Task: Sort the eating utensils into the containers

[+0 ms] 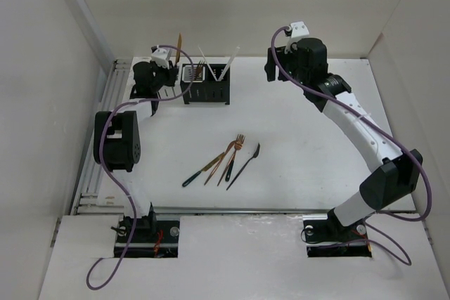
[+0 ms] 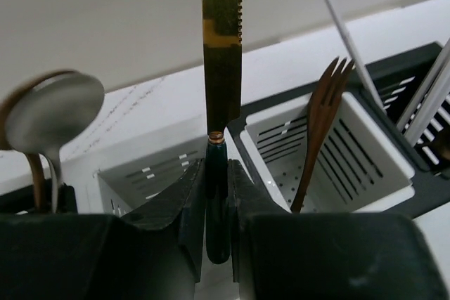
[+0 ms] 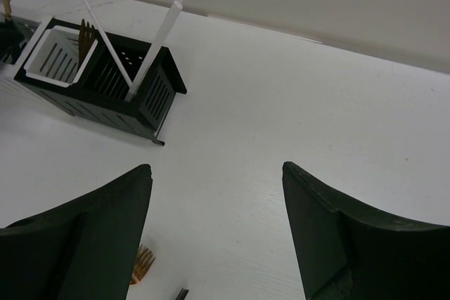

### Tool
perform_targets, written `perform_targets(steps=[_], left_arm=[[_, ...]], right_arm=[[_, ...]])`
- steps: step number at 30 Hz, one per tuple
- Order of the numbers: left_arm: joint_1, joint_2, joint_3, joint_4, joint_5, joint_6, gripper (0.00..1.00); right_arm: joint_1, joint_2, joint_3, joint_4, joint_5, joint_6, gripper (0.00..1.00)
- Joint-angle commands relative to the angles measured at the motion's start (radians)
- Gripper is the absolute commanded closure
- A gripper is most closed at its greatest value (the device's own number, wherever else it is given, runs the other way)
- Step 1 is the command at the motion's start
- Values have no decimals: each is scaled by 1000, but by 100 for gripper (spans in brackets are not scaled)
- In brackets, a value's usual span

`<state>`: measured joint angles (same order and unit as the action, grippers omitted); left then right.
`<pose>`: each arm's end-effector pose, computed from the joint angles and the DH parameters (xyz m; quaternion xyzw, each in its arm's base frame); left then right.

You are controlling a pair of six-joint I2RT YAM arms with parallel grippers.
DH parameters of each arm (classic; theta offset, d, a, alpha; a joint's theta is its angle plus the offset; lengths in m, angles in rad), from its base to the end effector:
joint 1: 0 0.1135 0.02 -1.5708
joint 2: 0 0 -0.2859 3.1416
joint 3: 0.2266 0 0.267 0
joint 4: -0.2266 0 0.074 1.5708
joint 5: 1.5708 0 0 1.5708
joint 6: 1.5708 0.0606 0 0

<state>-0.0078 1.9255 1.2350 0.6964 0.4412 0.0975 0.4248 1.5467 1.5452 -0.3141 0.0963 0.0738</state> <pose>0.4867 -0.0297 0.2629 0.1912 0.6788 -0.1231 0.6982 0.3678 0.1600 0.4172 -0.1133 0.8010 0.1070 0.5780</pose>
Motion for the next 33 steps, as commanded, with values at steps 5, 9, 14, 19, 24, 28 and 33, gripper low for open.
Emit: perform_targets(steps=[5,9,14,19,24,28,33], left_arm=[[8,23,27,127,45,68,79],[8,23,58,91,45,80,42],[26,-26,93,-12,74,67,28],[58,-128,187,-239,145,155,27],[31,-207,282,-842,372,566,30],[-85,-246,239,-1502,306,1132,34],[-247,-307,-6,-1721,116,1174,48]], right_arm=[[-3,-34,72,-55,23,-49,21],[-3,-74,53,-56,33,-58,19],[-3,-155,-37,-19,42,-58,19],[20,-200,-100,6,80,-23,19],[77,-240,-181,-3,118,11,19],[101,-316,-276,6,97,46,19],[157,-373,-372,-6,97,66,19]])
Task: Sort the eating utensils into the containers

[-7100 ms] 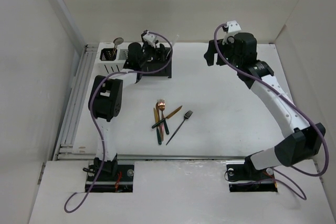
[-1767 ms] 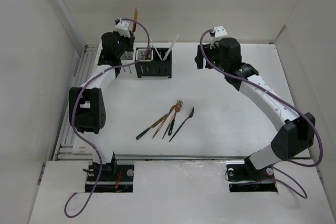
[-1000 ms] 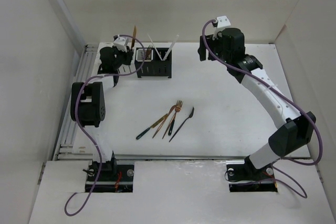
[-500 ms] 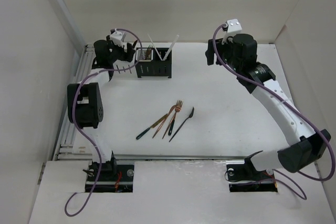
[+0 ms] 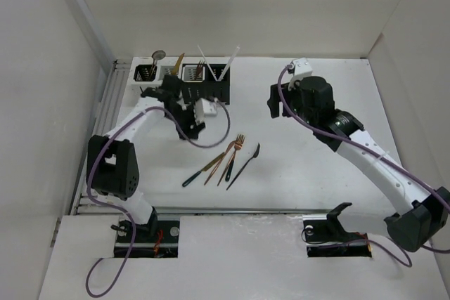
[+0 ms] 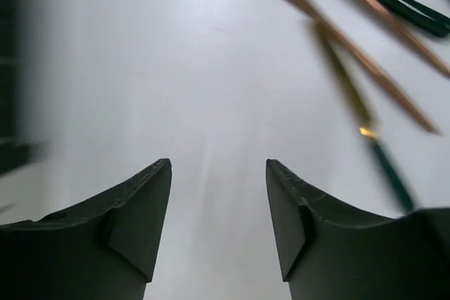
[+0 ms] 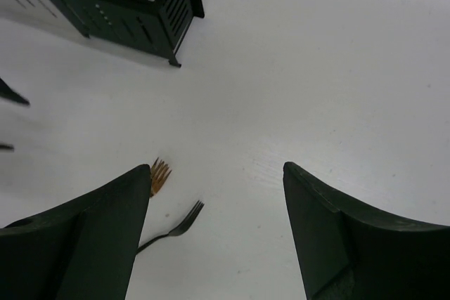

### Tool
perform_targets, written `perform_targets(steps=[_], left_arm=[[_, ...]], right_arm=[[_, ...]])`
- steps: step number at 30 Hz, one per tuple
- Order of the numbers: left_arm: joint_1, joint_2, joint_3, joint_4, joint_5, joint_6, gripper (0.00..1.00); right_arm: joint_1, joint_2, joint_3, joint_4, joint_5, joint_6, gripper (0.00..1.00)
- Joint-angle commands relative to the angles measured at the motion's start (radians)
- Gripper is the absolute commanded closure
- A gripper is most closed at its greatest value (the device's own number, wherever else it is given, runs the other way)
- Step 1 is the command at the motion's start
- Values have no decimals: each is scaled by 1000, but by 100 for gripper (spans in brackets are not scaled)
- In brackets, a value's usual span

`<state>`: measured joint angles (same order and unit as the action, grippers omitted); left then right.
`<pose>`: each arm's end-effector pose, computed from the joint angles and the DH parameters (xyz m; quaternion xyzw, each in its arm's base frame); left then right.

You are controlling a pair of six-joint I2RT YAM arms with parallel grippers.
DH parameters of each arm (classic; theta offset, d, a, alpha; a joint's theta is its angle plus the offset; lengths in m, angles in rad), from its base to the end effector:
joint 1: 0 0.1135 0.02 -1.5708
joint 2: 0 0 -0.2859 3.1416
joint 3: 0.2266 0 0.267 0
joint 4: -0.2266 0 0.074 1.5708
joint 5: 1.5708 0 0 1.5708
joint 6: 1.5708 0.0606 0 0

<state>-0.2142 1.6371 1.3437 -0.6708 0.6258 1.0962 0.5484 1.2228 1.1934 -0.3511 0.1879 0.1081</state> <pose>0.3594 -0.1145 0.2798 0.6262 0.6640 -0.1444 0.3824 0.2690 0.1511 0.3850 -0.1287 0.8160 0.1064 0.5534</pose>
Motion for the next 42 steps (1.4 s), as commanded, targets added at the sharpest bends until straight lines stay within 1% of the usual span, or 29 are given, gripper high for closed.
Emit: perform_targets(steps=[1,5,8,9,10,12,14,19,20,21,25,28,29,30,32,33,34,37,38,42], left_arm=[[-50,-32,-139,-363,-69,144,46],[-102,-105,-236,-348,-87,91,38],[-146,-128,-299,-302,-101,50,36],[-157,-128,-311,-283,-113,10,35],[-177,-137,-320,-271,-113,10,35],[-195,-149,-345,-234,-113,-13,32],[-229,-158,-376,-173,-113,-59,30],[-301,-138,-455,11,-233,-220,29],[-310,-138,-471,83,-263,-252,29],[-320,-128,-483,106,-308,-278,30],[-320,-117,-506,209,-409,-361,37],[-320,-106,-515,244,-443,-386,44],[-320,-94,-525,244,-457,-386,52],[-329,-94,-525,244,-457,-398,57],[-338,-57,-535,244,-483,-398,65],[-338,-45,-535,244,-483,-398,67],[-338,-27,-546,258,-503,-398,69],[-350,4,-560,272,-543,-398,69],[-350,13,-560,272,-543,-389,67],[-341,50,-519,272,-554,-389,67]], right_arm=[[53,-49,-29,14,18,31,19],[73,-89,-75,-29,27,54,19],[82,-140,-119,-29,27,77,19],[82,-169,-129,-29,36,87,19],[82,-184,-138,-40,36,100,19],[82,-215,-164,-51,65,116,19],[82,-259,-173,-51,85,143,19],[82,-330,-210,-120,209,243,19],[82,-344,-210,-120,219,254,19],[82,-344,-210,-133,219,263,19],[82,-364,-210,-158,238,263,19],[82,-364,-201,-176,248,263,19],[82,-373,-201,-177,260,263,19],[82,-373,-201,-177,269,263,19],[82,-373,-192,-177,278,263,19],[82,-373,-192,-177,278,263,19],[82,-373,-192,-177,278,263,19],[82,-373,-192,-177,288,263,19],[82,-373,-192,-177,288,263,19],[82,-355,-172,-177,297,245,19]])
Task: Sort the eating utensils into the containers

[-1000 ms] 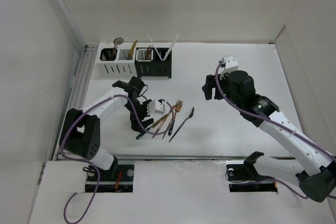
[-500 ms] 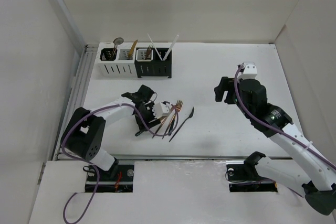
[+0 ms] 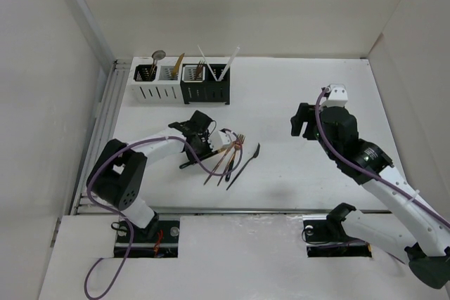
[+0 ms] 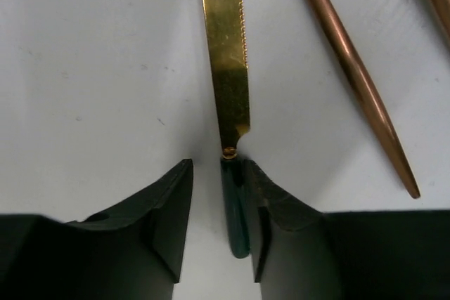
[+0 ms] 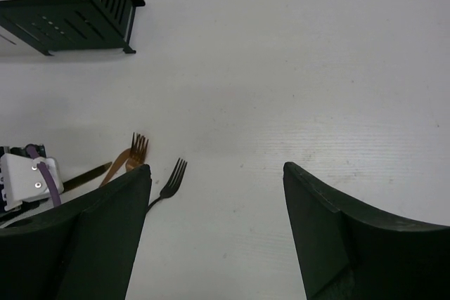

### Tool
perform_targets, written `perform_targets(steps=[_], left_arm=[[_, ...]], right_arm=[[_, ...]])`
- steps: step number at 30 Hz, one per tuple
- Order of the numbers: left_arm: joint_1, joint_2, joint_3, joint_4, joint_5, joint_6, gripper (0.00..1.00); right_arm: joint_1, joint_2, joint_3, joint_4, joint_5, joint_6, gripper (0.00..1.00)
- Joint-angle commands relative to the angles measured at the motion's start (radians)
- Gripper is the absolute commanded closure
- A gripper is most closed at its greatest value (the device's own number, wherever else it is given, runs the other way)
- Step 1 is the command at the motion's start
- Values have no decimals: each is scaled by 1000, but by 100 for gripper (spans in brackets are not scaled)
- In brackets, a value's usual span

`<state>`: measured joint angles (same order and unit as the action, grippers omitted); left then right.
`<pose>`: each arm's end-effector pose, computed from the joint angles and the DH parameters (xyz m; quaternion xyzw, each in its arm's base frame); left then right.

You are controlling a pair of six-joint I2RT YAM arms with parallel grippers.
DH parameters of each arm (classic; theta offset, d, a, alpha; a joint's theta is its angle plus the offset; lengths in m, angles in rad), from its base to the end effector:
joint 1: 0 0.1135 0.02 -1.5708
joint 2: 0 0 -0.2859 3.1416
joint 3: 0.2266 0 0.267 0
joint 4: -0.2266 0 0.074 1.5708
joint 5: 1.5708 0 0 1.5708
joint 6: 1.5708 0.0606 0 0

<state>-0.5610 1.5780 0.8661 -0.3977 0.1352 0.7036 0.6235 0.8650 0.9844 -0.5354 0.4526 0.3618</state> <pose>0.2648 -0.1760 0.1548 0.5865 0.7744 -0.0494 0.2321 0.1805 0.0972 0.3697 0.0149 0.8255 0.0859 0.5576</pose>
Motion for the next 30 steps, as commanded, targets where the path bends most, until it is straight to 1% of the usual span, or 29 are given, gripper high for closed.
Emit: perform_targets(steps=[1,3,4,5,10,11,13,14,17,18,21,25,27,29,30], left_arm=[[6,122,-30,-10,-72,-6,72],[6,143,-21,-26,-72,-18,85],[6,157,-7,-36,-72,-18,98],[15,157,-7,-36,-72,-18,100],[29,157,-16,-64,-45,-18,100],[39,142,6,-64,-13,-18,100],[73,110,51,-75,30,-65,100],[107,97,113,-75,81,-78,100],[147,67,223,-99,174,-107,100],[147,53,290,-110,222,-107,100],[147,25,381,-122,300,-98,100],[147,-18,404,-135,363,-43,100],[173,-58,413,-113,395,-33,100],[197,-79,462,-60,452,-67,100],[213,-79,481,-18,471,-135,100]], right_arm=[[7,3,37,-1,32,-9,19],[7,3,48,-1,41,-9,19],[7,3,48,-1,41,-20,19],[7,3,48,-1,41,-20,19],[7,3,48,-1,60,-20,19],[7,3,48,-1,60,-20,19],[7,3,48,-1,60,-20,19],[7,3,48,-1,60,-29,19],[7,14,48,11,60,-38,19],[7,14,48,11,60,-38,19],[7,26,57,35,60,-47,19],[7,48,48,75,51,-47,19],[7,58,48,87,51,-47,19],[7,69,48,109,51,-47,19],[7,81,48,127,51,-47,19]])
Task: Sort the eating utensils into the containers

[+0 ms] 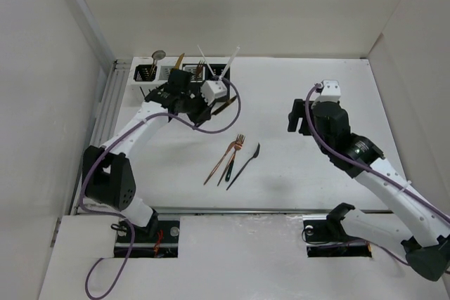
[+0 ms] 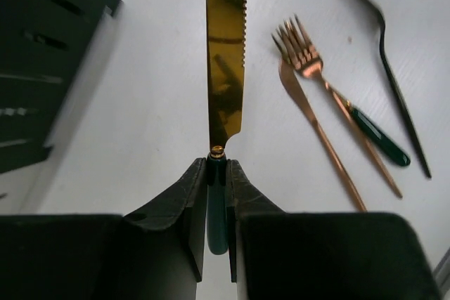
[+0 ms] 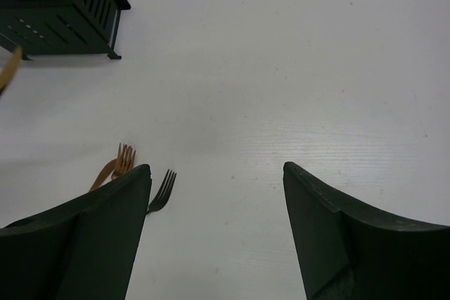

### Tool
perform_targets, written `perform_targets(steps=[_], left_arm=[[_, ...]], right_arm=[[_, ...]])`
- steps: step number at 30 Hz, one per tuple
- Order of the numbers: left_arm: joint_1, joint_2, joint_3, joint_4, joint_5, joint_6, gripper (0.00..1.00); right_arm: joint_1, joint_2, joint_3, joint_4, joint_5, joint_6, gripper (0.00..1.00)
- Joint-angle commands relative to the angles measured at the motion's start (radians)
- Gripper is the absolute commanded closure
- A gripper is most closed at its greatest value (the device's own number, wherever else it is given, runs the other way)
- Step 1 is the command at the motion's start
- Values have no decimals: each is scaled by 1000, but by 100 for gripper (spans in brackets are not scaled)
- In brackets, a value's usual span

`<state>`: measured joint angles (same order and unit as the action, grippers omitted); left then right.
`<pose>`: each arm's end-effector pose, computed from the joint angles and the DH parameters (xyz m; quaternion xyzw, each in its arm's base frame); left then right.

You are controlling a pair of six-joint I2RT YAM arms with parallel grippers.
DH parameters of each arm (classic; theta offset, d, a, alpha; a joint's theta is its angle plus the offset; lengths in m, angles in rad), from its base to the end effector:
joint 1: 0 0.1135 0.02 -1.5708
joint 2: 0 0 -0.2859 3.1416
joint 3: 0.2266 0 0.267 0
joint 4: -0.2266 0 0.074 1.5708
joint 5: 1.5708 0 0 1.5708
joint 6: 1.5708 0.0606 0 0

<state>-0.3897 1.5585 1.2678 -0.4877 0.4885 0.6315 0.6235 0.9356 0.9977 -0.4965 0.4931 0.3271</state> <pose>0.3349 -0.1683 0.2927 0.5189 0.7354 -0.1763 0.3986 0.1969 0.1063 0.3660 0.0092 0.8278 0.0559 0.5581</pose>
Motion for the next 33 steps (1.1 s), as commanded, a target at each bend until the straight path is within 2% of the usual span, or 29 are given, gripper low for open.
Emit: perform_targets(steps=[1,3,4,8,11,18,22,32,33], left_arm=[[75,-60,97,186,128,-113,100],[113,-60,148,324,128,-223,100],[153,-28,165,459,119,-336,100],[233,66,266,674,90,-487,100],[271,122,278,795,81,-487,100],[353,267,254,937,88,-458,100],[390,328,234,1032,88,-469,100],[420,414,154,1137,116,-420,100],[420,414,134,1137,116,-411,92]], right_arm=[[7,28,35,99,10,-22,19],[7,49,35,130,10,-31,19],[7,77,44,139,10,-45,19],[7,170,113,159,1,-95,19],[-2,259,188,159,1,-147,19],[-56,440,380,168,-36,-195,19],[-76,485,436,168,-74,-195,19],[-85,503,502,99,-83,-195,19],[-85,503,502,99,-83,-195,19]])
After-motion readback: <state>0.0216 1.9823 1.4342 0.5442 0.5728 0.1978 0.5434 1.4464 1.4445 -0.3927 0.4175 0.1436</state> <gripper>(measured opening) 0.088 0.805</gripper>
